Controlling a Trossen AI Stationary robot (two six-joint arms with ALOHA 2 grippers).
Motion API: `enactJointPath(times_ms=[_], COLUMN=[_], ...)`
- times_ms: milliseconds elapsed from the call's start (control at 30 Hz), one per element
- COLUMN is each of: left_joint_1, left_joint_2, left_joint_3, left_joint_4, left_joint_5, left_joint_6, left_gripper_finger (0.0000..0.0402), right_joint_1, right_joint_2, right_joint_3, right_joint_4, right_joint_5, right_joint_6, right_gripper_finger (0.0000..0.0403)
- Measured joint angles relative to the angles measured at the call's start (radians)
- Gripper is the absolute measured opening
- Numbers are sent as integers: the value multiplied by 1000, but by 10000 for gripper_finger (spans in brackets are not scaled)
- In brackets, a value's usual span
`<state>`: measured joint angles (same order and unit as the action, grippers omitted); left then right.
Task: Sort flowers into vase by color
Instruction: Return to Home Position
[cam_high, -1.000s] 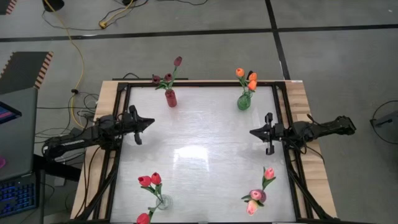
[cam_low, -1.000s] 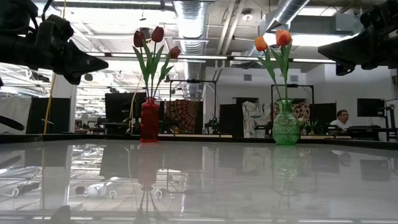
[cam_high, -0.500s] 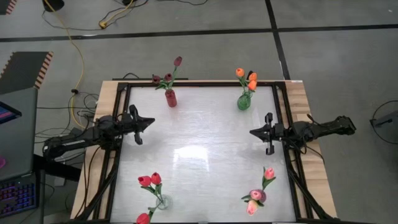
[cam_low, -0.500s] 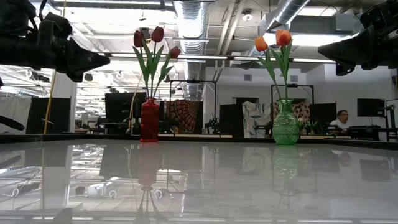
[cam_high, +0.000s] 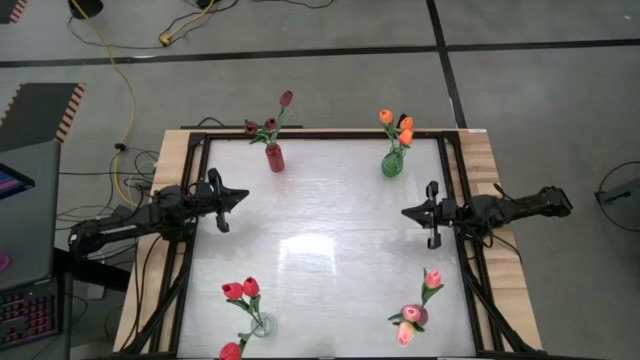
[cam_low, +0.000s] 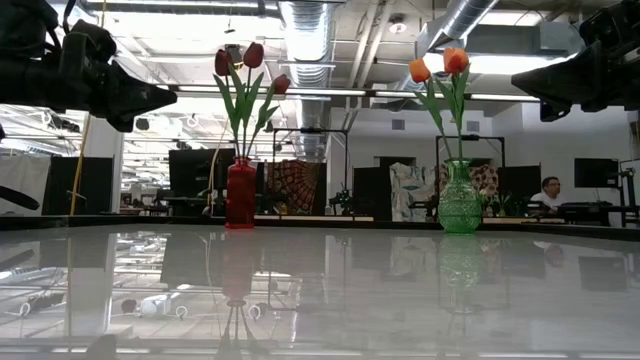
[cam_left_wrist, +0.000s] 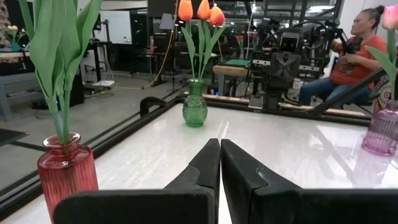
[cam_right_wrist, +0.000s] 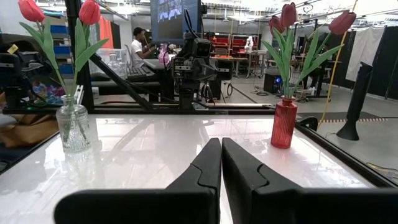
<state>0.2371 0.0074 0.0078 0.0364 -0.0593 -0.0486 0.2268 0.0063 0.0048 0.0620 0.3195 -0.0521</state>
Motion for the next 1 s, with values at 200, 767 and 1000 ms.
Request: enactJointPath(times_ms=[200, 767, 1000], left_joint_1=[0, 0, 0], left_joint_2=[0, 0, 0], left_joint_3=[0, -1, -1], left_joint_4=[0, 0, 0], left_joint_5=[0, 0, 0], left_joint_6=[0, 0, 0], left_gripper_finger=[0, 0, 0], right_joint_1=[0, 0, 0], right_joint_2=[0, 0, 0], right_joint_3=[0, 0, 0], right_joint_4=[0, 0, 0], right_joint_5=[0, 0, 0], right_joint_6=[0, 0, -32], right_gripper_finger=[43, 43, 43])
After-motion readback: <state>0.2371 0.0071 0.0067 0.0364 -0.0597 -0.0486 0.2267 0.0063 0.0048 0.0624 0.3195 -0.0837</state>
